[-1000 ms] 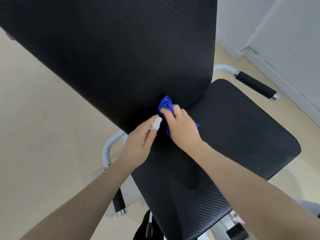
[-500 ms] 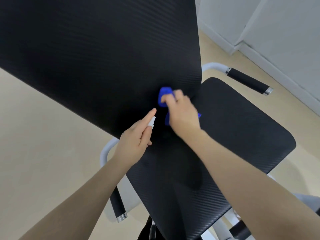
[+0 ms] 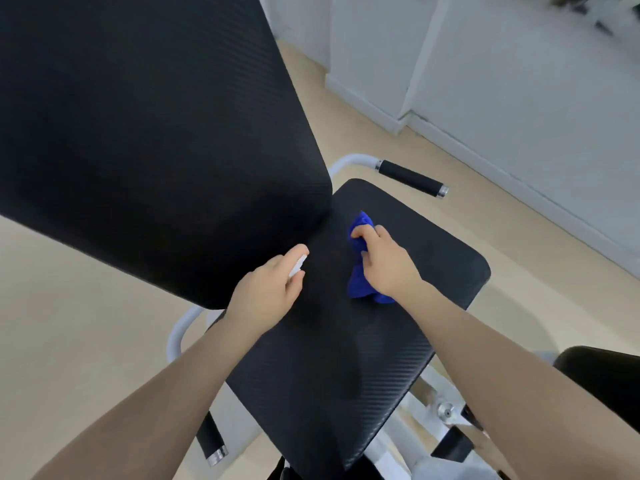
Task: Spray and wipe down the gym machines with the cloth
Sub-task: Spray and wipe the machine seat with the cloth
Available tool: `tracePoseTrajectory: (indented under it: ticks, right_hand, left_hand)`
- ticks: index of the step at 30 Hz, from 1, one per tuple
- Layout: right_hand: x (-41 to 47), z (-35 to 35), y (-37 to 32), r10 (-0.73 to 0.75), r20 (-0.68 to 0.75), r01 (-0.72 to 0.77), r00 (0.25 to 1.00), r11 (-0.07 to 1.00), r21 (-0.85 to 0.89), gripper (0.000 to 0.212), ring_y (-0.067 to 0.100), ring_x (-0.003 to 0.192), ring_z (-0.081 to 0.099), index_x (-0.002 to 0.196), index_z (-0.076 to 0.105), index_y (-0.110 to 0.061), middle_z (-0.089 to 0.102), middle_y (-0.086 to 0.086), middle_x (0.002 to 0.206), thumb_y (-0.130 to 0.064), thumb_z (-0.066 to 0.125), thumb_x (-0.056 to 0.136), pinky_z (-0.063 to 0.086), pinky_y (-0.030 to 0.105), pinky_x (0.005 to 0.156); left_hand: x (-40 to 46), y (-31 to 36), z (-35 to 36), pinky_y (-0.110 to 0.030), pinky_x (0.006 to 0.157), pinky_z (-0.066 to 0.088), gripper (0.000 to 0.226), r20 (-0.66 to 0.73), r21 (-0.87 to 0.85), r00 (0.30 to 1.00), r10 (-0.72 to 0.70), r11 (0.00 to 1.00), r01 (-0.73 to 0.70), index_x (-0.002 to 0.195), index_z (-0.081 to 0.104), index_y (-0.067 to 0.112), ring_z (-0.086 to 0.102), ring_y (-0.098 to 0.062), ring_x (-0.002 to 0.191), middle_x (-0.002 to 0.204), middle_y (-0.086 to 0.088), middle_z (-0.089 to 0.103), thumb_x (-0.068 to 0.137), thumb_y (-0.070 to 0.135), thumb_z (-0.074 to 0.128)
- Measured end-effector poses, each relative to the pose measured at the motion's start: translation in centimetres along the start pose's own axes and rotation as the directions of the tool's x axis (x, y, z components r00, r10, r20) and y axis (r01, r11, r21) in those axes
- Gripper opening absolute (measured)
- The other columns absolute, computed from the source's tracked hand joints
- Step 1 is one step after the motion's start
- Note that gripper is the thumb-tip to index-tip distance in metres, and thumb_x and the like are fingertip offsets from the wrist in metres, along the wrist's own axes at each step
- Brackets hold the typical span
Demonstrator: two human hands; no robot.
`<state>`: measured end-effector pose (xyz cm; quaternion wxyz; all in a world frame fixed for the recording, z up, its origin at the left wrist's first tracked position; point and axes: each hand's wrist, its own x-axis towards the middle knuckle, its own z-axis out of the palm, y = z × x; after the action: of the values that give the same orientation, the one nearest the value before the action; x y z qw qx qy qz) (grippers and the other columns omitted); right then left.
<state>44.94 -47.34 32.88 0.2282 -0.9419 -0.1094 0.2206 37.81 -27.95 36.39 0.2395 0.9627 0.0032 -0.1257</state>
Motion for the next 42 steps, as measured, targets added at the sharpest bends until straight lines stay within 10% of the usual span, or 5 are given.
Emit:
tracePoseTrajectory:
  ticks: [12, 21, 31, 37, 42]
  right_hand:
    - [-6.4, -7.9, 10.8, 0.263, -0.162, -0.258, 0.951, 0.965, 0.053, 0.034, 0.030, 0.080, 0.050, 0.125, 0.042, -0.018, 0.045, 0.008, 0.120, -0.006, 0.038, 0.092, 0.038, 0.033, 0.069]
    - [-3.0, -7.5, 11.7, 0.182, -0.113, -0.183, 0.977, 0.983, 0.008, 0.036, 0.035, 0.083, 0.052, 0.125, 0.042, -0.016, 0.044, 0.010, 0.120, -0.005, 0.038, 0.091, 0.045, 0.040, 0.072]
    - [-3.2, -5.5, 10.5, 0.220, -0.099, -0.215, 0.970, 0.975, 0.058, 0.036, 0.034, 0.084, 0.052, 0.125, 0.042, -0.017, 0.045, 0.010, 0.118, -0.005, 0.037, 0.091, 0.043, 0.040, 0.074]
    - [-4.4, -5.8, 9.0, 0.261, -0.092, -0.258, 0.961, 0.965, 0.039, 0.036, 0.031, 0.084, 0.051, 0.125, 0.040, -0.017, 0.044, 0.011, 0.119, -0.005, 0.037, 0.092, 0.041, 0.037, 0.073]
    - [-6.6, -5.4, 8.2, 0.286, -0.088, -0.286, 0.954, 0.958, 0.005, 0.038, 0.027, 0.082, 0.047, 0.125, 0.040, -0.019, 0.044, 0.010, 0.122, -0.004, 0.037, 0.090, 0.039, 0.035, 0.070]
  left_hand:
    - [9.4, 10.1, 2.1, -0.026, 0.075, 0.039, 0.043, 0.167, -0.140, 0.960, 0.225, 0.969, -0.203, 0.135, 0.039, 0.031, 0.050, -0.011, 0.080, 0.090, 0.009, 0.049, 0.093, 0.026, 0.050]
    - [12.1, 10.0, 6.9, -0.032, 0.048, 0.033, 0.047, 0.202, 0.372, 0.969, 0.142, 0.904, -0.210, 0.144, 0.019, 0.024, 0.043, -0.019, 0.056, 0.097, -0.009, 0.045, 0.099, 0.024, 0.033]
    - [10.9, 4.7, 5.3, -0.036, 0.053, 0.035, 0.036, 0.097, 0.406, 0.988, -0.119, 0.911, 0.070, 0.135, 0.030, 0.013, 0.046, -0.031, 0.067, 0.097, -0.017, 0.053, 0.100, 0.019, 0.028]
    - [5.4, 7.2, 5.6, -0.033, 0.050, 0.033, 0.039, 0.126, 0.466, 0.989, 0.082, 0.875, -0.132, 0.140, 0.025, 0.022, 0.046, -0.024, 0.061, 0.092, -0.007, 0.046, 0.101, 0.027, 0.028]
    - [1.1, 8.5, 8.6, -0.020, 0.035, 0.017, 0.034, 0.150, 0.426, 0.959, 0.239, 0.860, -0.281, 0.101, 0.056, 0.017, 0.035, -0.020, 0.031, 0.057, -0.001, 0.036, 0.073, 0.019, 0.076]
